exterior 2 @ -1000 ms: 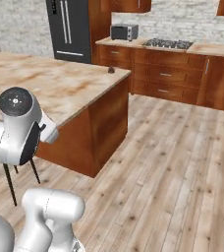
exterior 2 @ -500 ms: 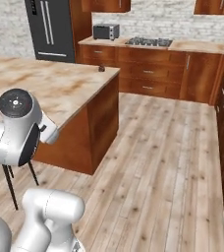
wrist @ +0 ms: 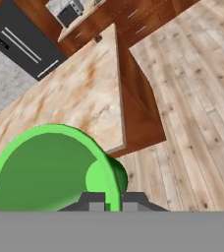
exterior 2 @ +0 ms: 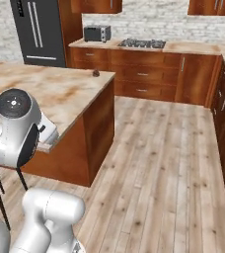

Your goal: Open the cabinet directly in front. Then move the beer and the cup to the dining counter with the candle on it.

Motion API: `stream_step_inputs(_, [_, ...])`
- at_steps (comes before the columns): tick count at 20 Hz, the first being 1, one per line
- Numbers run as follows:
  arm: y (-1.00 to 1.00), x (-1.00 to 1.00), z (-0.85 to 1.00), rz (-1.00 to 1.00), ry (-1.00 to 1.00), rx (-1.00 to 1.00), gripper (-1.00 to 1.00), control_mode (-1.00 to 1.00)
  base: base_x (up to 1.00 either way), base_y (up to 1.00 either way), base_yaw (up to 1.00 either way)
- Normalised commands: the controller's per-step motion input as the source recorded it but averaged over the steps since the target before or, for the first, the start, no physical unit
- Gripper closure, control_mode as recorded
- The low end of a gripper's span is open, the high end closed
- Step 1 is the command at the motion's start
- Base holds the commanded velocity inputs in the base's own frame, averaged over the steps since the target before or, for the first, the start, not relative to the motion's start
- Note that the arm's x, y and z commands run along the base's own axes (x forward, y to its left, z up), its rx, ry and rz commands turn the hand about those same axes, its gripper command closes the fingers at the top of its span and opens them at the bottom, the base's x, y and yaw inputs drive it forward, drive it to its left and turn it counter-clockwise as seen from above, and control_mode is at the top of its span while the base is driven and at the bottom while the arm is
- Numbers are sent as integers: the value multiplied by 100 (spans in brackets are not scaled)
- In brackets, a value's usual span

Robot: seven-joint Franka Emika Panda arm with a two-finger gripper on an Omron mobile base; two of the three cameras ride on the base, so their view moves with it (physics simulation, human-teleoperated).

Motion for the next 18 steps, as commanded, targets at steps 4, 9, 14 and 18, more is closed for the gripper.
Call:
stream_step_inputs(4, [0, 0, 0, 0, 0, 0, 100, 100, 18, 11, -3])
stream_step_inputs(9, [0, 0, 0, 0, 0, 0, 100, 100, -13, 96, -10])
stream_step_inputs(14, [0, 0, 0, 0, 0, 0, 100, 100, 0, 100, -27])
stream_step_inputs(18, [0, 0, 0, 0, 0, 0, 100, 100, -7, 100, -20])
